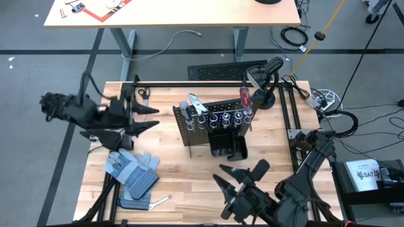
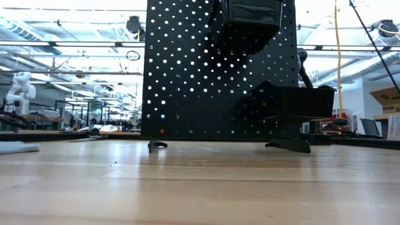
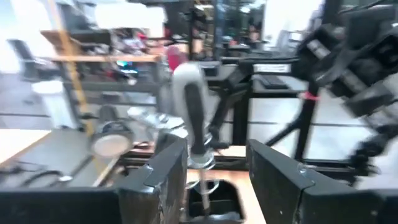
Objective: Hang tools onto peg board
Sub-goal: Unhang the black pliers from the black peg board
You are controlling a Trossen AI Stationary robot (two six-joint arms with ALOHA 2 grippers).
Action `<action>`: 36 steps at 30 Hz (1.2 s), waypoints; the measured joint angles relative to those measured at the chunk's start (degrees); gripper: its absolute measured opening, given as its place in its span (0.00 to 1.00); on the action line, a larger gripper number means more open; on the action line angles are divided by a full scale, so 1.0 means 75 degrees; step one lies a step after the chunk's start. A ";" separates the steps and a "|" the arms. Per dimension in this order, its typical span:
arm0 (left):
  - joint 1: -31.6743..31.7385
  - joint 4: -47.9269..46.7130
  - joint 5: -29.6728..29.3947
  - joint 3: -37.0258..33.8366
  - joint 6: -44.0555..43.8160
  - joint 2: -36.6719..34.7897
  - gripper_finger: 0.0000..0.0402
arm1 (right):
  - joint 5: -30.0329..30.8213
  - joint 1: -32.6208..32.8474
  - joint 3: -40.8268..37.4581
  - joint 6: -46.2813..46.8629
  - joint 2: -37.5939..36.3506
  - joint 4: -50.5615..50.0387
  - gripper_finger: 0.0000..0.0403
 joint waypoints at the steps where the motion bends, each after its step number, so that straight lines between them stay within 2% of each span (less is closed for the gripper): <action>1: 0.0225 -0.0271 0.0436 0.0348 -0.0145 0.0159 0.43 | 0.0010 -0.0004 0.0000 0.0181 0.0000 -0.0177 0.38; 4: 0.0826 -0.1156 0.1612 0.1304 -0.0524 0.0677 0.46 | 0.0006 -0.0054 0.0000 0.0648 0.0000 -0.0661 0.38; 6: 0.1149 -0.1548 0.2018 0.1835 -0.0555 0.1067 0.50 | 0.0004 -0.0079 0.0000 0.0746 0.0003 -0.0775 0.38; 13: 0.1929 -0.1889 0.2119 0.3265 -0.0330 0.2158 0.73 | 0.0001 -0.0115 0.0000 0.0940 0.0003 -0.0846 0.37; 17: 0.2403 -0.1806 0.2440 0.3909 -0.0313 0.2594 0.79 | 0.0001 -0.0114 0.0000 0.0993 0.0003 -0.0917 0.37; 23: 0.3231 -0.1718 0.2800 0.4480 -0.0441 0.3176 0.79 | 0.0001 -0.0124 0.0000 0.1163 0.0006 -0.1151 0.37; 28: 0.4174 -0.1888 0.4369 0.4701 -0.1455 0.3703 0.73 | -0.0028 -0.0124 0.0000 0.1169 0.0006 -0.1145 0.37; 36: 0.4911 -0.1944 0.5031 0.4731 -0.1571 0.3748 0.62 | -0.0026 -0.0124 0.0000 0.1169 0.0006 -0.1242 0.37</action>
